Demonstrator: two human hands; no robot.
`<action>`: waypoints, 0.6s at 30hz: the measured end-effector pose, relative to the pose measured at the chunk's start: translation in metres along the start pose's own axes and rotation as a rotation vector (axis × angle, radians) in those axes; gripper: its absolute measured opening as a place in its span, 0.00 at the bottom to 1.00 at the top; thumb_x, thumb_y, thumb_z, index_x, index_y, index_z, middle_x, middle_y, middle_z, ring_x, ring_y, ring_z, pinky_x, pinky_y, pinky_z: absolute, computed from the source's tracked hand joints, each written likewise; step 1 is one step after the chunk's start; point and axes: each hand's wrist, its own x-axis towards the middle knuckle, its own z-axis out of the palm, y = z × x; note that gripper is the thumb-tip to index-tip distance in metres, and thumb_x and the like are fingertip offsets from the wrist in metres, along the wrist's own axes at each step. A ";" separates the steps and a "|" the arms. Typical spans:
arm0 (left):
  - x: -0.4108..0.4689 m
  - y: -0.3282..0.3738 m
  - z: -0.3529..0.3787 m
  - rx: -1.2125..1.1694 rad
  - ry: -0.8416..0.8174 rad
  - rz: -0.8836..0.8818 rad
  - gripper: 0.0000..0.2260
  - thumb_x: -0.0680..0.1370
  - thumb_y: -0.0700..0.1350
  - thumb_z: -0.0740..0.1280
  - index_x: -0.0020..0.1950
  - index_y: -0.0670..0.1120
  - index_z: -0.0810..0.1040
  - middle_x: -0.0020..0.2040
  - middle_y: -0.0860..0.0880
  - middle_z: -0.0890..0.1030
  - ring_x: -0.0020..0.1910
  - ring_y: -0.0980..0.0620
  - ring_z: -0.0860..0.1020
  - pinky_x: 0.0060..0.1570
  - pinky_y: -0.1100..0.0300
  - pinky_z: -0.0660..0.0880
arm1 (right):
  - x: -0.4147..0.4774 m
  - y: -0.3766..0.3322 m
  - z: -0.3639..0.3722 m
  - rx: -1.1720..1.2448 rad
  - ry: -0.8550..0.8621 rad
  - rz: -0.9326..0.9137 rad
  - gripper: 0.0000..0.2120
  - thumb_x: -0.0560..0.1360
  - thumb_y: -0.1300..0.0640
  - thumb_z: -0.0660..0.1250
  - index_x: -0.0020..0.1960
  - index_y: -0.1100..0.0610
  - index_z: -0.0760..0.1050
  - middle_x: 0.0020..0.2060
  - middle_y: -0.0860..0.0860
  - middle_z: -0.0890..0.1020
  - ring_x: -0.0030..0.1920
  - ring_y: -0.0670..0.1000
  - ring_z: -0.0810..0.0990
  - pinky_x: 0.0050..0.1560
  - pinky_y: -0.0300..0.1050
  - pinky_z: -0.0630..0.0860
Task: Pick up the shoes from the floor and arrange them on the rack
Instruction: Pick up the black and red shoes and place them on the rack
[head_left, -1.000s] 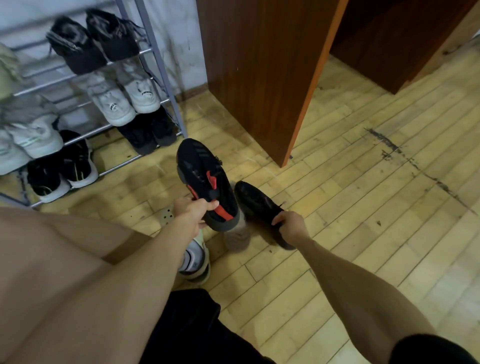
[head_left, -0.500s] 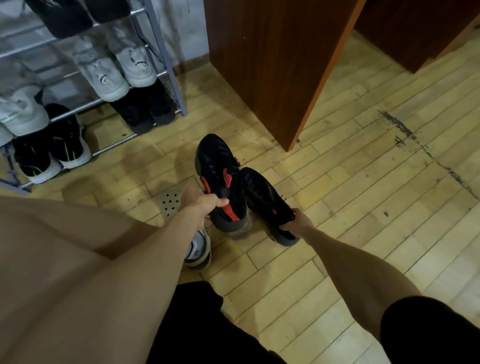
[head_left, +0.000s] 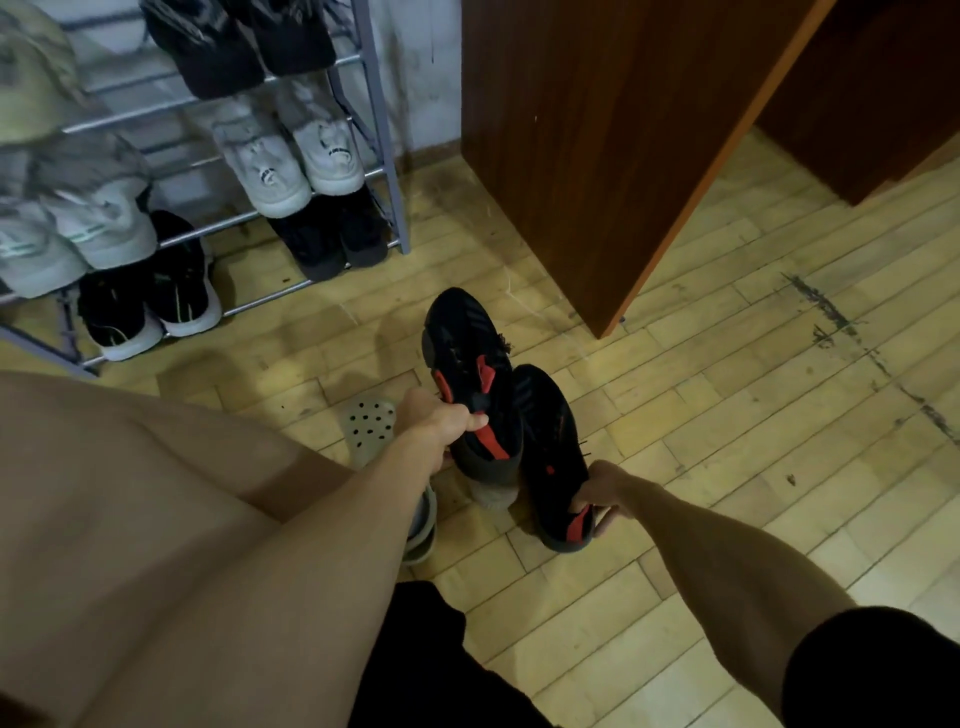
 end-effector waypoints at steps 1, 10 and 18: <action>-0.003 0.001 -0.002 -0.025 -0.013 -0.005 0.19 0.67 0.40 0.78 0.56 0.44 0.78 0.52 0.46 0.82 0.48 0.44 0.78 0.44 0.52 0.78 | -0.006 -0.002 -0.002 0.004 0.011 -0.012 0.23 0.71 0.69 0.68 0.65 0.68 0.71 0.52 0.62 0.80 0.49 0.61 0.83 0.45 0.59 0.83; -0.054 0.042 -0.048 -0.170 -0.041 0.104 0.15 0.72 0.37 0.74 0.57 0.39 0.77 0.56 0.45 0.80 0.53 0.44 0.76 0.46 0.51 0.76 | -0.075 -0.061 -0.031 0.061 0.215 -0.237 0.16 0.70 0.67 0.71 0.56 0.64 0.72 0.50 0.62 0.81 0.48 0.61 0.83 0.43 0.59 0.83; -0.097 0.100 -0.155 -0.167 0.170 0.344 0.12 0.69 0.38 0.76 0.50 0.39 0.80 0.48 0.44 0.84 0.47 0.42 0.80 0.40 0.51 0.76 | -0.141 -0.187 -0.044 0.138 0.216 -0.540 0.16 0.72 0.68 0.70 0.57 0.60 0.72 0.50 0.59 0.81 0.51 0.59 0.81 0.35 0.49 0.82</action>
